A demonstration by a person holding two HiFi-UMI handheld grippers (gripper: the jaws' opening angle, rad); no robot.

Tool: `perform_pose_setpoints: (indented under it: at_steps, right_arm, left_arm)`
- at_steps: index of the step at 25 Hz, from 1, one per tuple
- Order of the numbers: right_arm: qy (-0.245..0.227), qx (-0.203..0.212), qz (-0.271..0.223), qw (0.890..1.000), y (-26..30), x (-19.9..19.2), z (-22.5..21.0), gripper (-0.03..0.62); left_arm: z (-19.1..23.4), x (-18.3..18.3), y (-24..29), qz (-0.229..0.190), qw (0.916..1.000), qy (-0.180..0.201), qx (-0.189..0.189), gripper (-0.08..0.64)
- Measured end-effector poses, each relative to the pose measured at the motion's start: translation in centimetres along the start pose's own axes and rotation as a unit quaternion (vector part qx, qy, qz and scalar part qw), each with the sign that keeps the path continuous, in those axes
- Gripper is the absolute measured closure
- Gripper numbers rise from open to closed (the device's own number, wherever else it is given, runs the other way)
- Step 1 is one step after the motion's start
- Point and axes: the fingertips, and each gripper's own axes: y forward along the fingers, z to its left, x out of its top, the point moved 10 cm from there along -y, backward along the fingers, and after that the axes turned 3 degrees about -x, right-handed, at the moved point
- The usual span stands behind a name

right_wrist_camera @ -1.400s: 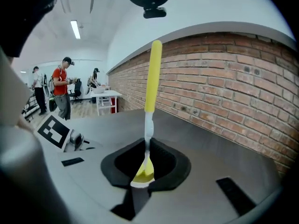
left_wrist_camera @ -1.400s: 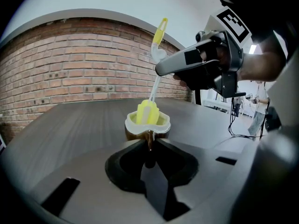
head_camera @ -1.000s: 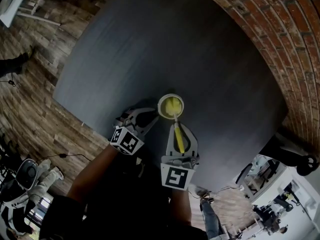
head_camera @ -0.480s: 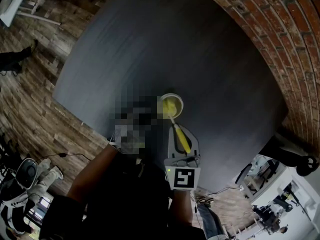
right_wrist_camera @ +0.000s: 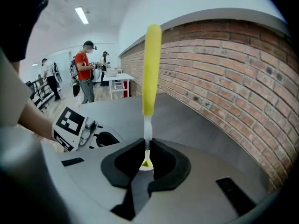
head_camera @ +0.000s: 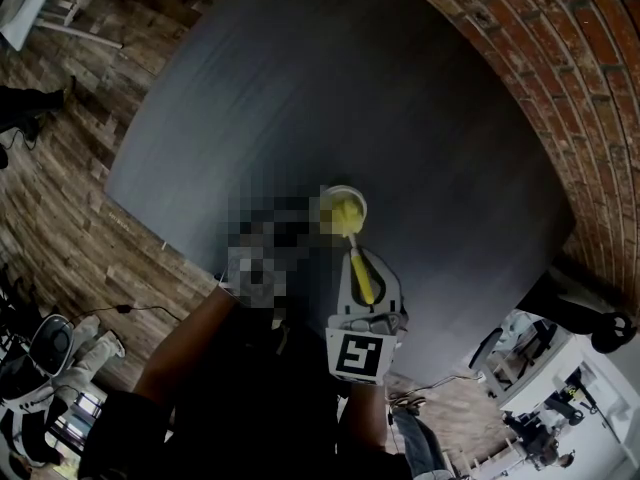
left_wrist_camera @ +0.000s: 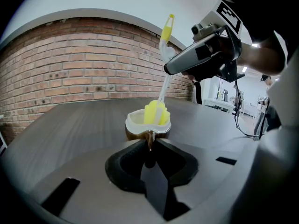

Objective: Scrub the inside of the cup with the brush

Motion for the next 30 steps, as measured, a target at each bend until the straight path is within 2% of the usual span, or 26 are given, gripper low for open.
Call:
perform_pose_setpoints:
  at_steps: [4,8,13,20,26,30]
  right_arm:
    - [-0.05,-0.022,-0.002,0.998,-0.1,-0.2,0.7,0.543]
    - [-0.097,-0.053,-0.025,0.994,-0.1,-1.0,1.3,0.538]
    - [-0.116,-0.055,-0.07,0.989,-0.1,-1.3,2.7,0.54]
    - [-0.081,-0.042,-0.09,0.992,-1.1,-1.3,3.1,0.543]
    - [-0.023,-0.042,-0.111,0.993,-3.1,-1.4,2.3,0.543]
    - [0.002,-0.04,-0.14,0.989,-4.5,-1.6,1.8,0.543]
  left_arm:
    - [0.0,-0.1,-0.1,0.0,1.0,-0.001,0.0,0.479]
    - [0.0,-0.1,0.2,-0.001,1.0,-0.002,-0.001,0.479]
    - [-0.2,-0.1,-0.1,-0.003,0.9999,-0.008,0.006,0.479]
    - [-0.4,-0.6,0.5,0.025,0.9995,-0.021,0.004,0.477]
    - [-1.1,-0.3,-0.6,0.015,0.9994,-0.025,0.019,0.477]
    - [-1.9,-0.1,-1.8,0.012,0.9991,-0.024,0.033,0.476]
